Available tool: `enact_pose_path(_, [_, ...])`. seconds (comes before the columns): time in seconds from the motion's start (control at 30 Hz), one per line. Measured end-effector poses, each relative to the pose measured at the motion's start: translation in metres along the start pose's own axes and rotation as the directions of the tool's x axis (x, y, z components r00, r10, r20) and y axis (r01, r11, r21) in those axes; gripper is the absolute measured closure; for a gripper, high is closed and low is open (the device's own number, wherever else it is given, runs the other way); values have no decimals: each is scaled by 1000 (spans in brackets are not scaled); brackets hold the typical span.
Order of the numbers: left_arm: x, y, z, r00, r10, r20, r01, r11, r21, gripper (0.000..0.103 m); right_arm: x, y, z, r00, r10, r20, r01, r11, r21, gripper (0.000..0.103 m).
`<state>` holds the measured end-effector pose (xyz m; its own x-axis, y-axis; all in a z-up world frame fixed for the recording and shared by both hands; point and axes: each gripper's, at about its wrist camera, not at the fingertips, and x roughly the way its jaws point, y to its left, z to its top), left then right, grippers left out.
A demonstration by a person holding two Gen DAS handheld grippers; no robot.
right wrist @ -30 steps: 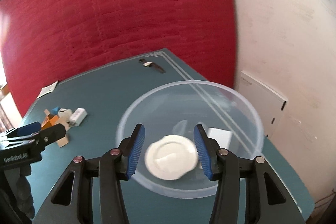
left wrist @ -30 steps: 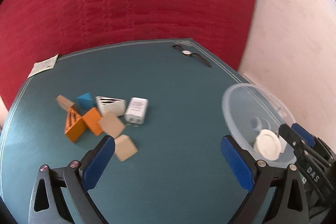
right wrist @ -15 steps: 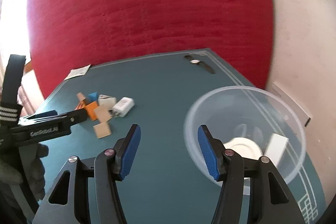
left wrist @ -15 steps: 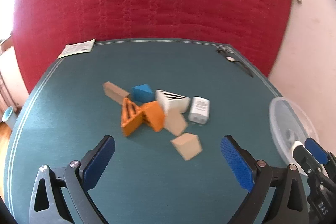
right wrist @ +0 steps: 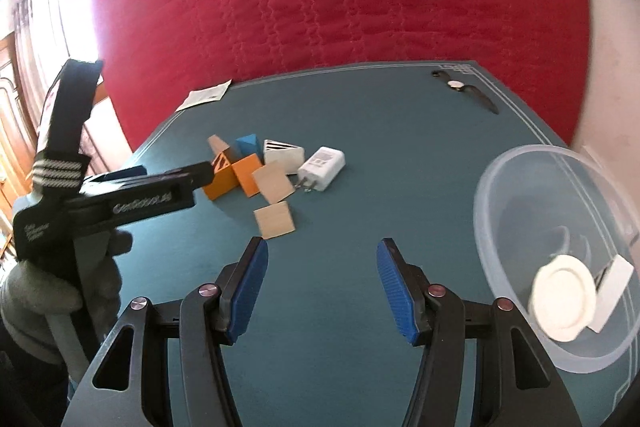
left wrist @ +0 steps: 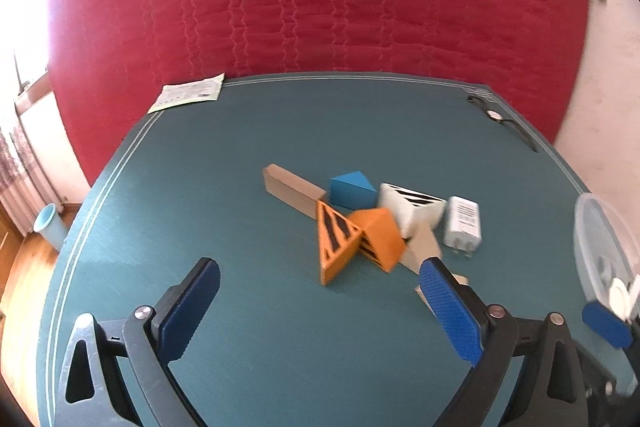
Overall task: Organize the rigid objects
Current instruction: 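Move both grippers back to the block pile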
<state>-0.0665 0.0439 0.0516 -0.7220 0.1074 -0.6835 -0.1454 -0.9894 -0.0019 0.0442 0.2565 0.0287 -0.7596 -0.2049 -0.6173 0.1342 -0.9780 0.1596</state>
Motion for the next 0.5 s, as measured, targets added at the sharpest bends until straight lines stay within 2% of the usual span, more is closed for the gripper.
enact_pose_path(0.3, [31,5,15,998,43,-37,-44,998,-45,2,24,8,-10,998,32,-52,-33,999,-3,45])
enact_pose_path(0.5, [48,2,16,997,40,-64,-44,997,-62,14,34,6,-17,996,37,-84,-37,999,2,45])
